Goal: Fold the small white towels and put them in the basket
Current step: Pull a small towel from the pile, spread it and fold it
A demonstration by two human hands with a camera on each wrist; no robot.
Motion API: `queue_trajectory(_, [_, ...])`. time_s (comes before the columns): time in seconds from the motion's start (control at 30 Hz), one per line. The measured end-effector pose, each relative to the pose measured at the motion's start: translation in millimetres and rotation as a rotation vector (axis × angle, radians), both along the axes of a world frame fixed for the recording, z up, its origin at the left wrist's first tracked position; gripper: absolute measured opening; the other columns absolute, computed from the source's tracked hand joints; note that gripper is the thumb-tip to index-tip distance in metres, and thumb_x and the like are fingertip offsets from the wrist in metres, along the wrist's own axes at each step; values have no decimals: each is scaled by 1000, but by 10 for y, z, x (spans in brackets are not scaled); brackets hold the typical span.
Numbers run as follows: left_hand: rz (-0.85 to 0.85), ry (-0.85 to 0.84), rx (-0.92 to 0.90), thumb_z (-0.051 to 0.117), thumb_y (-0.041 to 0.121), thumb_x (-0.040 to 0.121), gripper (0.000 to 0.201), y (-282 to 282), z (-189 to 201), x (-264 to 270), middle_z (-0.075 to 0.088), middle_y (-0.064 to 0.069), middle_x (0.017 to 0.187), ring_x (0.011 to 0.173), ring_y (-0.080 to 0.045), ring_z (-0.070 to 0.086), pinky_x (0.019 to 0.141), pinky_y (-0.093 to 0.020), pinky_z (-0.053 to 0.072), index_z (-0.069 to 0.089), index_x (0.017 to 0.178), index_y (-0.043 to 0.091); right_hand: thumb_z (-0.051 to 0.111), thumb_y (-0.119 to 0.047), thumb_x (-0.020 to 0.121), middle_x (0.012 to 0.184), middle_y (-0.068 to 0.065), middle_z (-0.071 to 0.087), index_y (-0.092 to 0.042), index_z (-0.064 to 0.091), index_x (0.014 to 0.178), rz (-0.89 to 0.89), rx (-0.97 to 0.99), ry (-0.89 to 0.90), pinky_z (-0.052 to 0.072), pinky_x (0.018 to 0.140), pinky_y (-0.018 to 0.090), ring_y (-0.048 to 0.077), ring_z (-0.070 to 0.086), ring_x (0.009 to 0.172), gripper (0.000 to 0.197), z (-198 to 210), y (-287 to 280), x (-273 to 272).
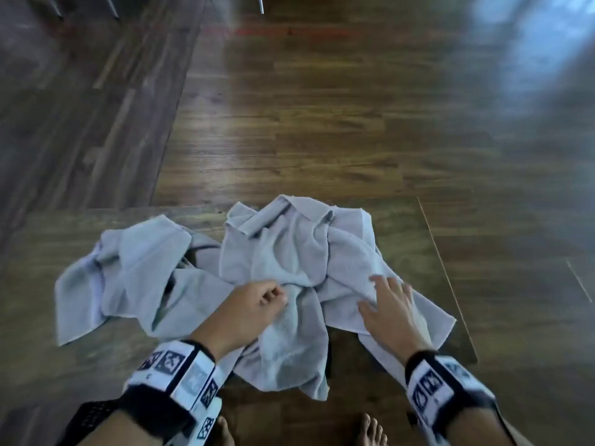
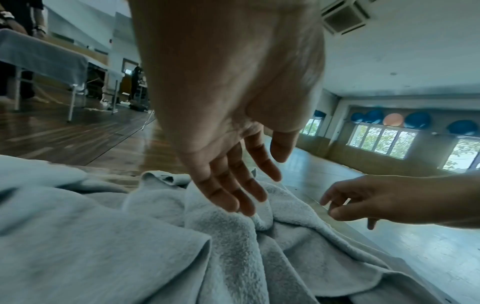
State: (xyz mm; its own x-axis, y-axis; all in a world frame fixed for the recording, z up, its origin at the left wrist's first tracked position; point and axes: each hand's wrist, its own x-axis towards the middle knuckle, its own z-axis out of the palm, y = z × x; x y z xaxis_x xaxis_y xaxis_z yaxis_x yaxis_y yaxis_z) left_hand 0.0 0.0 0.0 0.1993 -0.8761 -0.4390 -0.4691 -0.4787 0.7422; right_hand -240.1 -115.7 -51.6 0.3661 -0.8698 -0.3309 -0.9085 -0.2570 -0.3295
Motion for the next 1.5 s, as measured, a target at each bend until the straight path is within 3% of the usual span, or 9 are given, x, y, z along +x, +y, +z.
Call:
queue_trajectory(0.23, [14, -60, -313, 58, 22, 97, 22, -369, -545, 32, 73, 1, 78, 78, -18, 69, 78, -38, 56, 70, 81, 12, 60, -36, 94, 101, -2, 60, -23, 69, 93, 57, -513, -66, 45, 79, 39, 25, 51, 104, 15, -424, -347, 11])
queue_trajectory(0.5, [-70, -350, -542, 63, 30, 90, 12, -436, -143, -109, 72, 5, 83, 76, -12, 65, 74, -32, 54, 68, 88, 20, 58, -47, 89, 67, -4, 67, -29, 73, 98, 124, -865, -647, 55, 65, 35, 21, 70, 70, 26, 732, -313, 272])
queue_trajectory(0.7, [31, -586, -478, 58, 39, 83, 28, -223, 129, -199, 69, -3, 99, 91, -29, 65, 79, -40, 54, 57, 105, 22, 61, -23, 95, 75, 6, 74, -13, 68, 91, 196, -737, -969, 60, 70, 48, 22, 74, 68, 14, 1428, 33, 584])
queue_trajectory(0.83, [255, -691, -420, 55, 37, 92, 28, -76, 150, 59, 62, -6, 75, 82, -33, 65, 62, -35, 45, 58, 72, 18, 57, -22, 98, 82, 7, 74, -26, 58, 83, 83, -679, -1102, 63, 67, 47, 22, 74, 73, 16, 1733, 131, 614])
queue_trajectory(0.9, [308, -737, -377, 61, 35, 89, 18, 4, 132, 177, 60, -1, 82, 80, -26, 59, 64, -34, 43, 57, 81, 20, 54, -22, 100, 85, 10, 73, -24, 54, 85, 37, -641, -1139, 62, 72, 50, 26, 74, 78, 15, 1853, 131, 593])
queue_trajectory(1.03, [54, -509, -473, 77, 50, 74, 53, 16, 47, 166, 58, 13, 107, 94, -14, 61, 78, -32, 53, 56, 116, 25, 52, -18, 104, 96, 29, 70, -13, 50, 95, 123, -414, -1262, 62, 71, 52, 38, 70, 73, 10, 2009, 236, 680])
queue_trajectory(1.23, [73, -326, -577, 67, 39, 88, 25, -55, 107, -56, 70, 4, 82, 72, -13, 66, 62, -22, 50, 72, 94, 16, 54, -21, 103, 96, 13, 72, -13, 51, 93, 163, -324, -1544, 64, 75, 46, 33, 73, 86, 14, 2252, 297, 728])
queue_trajectory(1.33, [169, -283, -685, 60, 32, 94, 31, 17, 322, -49, 56, 4, 58, 50, -12, 51, 51, -24, 39, 65, 78, 6, 58, -19, 102, 103, 14, 72, -9, 56, 101, 159, -353, -1472, 61, 87, 50, 30, 71, 96, 10, 2269, 151, 607])
queue_trajectory(1.5, [409, 101, -814, 51, 24, 99, 33, 64, 814, 8, 68, -20, 91, 82, -28, 63, 80, -47, 55, 68, 99, -4, 69, -23, 95, 114, 13, 68, -16, 62, 119, 215, -335, -791, 58, 82, 31, 11, 67, 94, 25, 1861, 167, 326])
